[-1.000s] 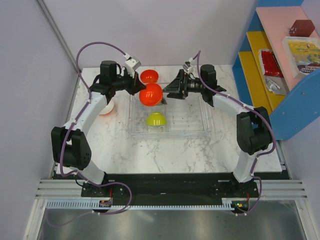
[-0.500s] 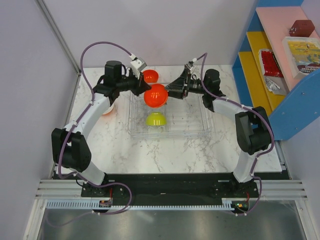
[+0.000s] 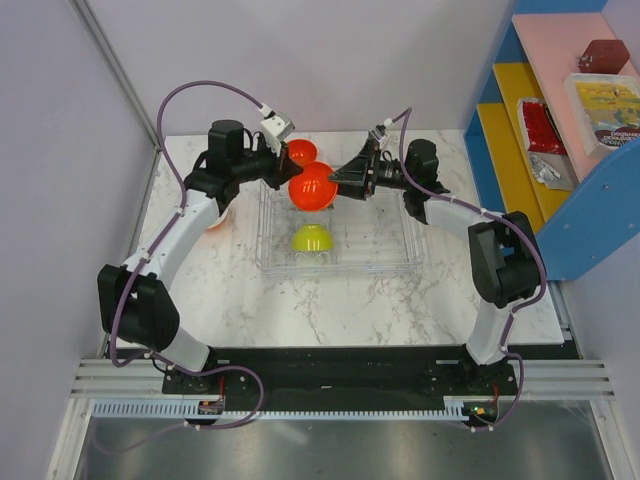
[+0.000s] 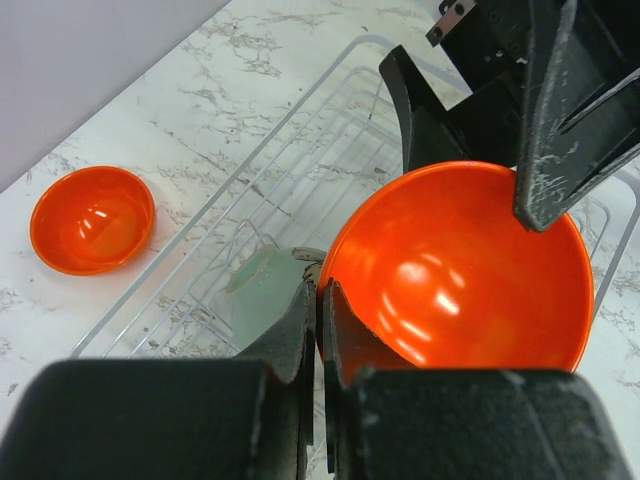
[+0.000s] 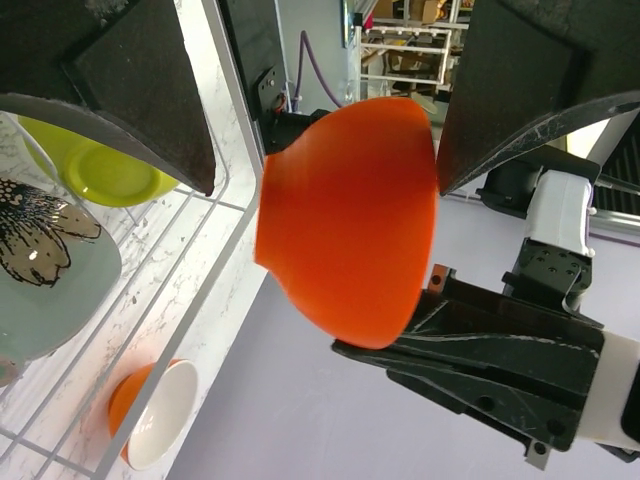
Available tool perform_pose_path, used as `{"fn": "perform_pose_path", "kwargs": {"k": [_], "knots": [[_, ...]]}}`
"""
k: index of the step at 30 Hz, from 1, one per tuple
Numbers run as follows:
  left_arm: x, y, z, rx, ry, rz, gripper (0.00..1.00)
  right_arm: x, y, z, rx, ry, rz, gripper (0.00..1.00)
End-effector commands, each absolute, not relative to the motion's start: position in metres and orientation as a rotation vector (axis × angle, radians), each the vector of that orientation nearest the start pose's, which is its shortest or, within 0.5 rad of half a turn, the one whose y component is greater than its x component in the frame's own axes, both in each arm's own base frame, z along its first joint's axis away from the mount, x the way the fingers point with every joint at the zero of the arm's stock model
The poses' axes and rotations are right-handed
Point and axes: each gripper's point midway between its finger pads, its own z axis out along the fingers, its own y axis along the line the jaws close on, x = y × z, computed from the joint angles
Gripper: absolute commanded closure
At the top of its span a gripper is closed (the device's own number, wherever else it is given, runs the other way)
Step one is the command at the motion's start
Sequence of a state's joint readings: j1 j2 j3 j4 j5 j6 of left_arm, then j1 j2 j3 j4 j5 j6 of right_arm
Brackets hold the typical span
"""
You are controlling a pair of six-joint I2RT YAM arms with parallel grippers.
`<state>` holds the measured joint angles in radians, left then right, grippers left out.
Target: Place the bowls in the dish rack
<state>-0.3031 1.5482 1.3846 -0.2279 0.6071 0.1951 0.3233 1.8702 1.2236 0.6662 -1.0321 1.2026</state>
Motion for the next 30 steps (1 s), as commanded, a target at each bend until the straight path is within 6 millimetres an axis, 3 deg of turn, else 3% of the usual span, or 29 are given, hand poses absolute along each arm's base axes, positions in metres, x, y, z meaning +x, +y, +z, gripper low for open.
{"fn": "perform_pose_path", "kwargs": {"k": [1,15,20,30], "knots": [[0.404,-0.228,0.314,0.843,1.631,-0.653,0.98,0.386,0.311,0.250,-0.182,1.924,1.884,0.02],[0.405,-0.235,0.303,0.860,1.647,-0.674,0.98,0.368,0.324,0.272,-0.272,1.851,1.985,0.06],[0.404,-0.235,0.303,0.862,1.646,-0.670,0.98,0.364,0.328,0.271,-0.285,1.857,1.992,0.10],[0.405,-0.233,0.299,0.866,1.651,-0.651,0.98,0.361,0.328,0.269,-0.302,1.862,1.993,0.29]]}}
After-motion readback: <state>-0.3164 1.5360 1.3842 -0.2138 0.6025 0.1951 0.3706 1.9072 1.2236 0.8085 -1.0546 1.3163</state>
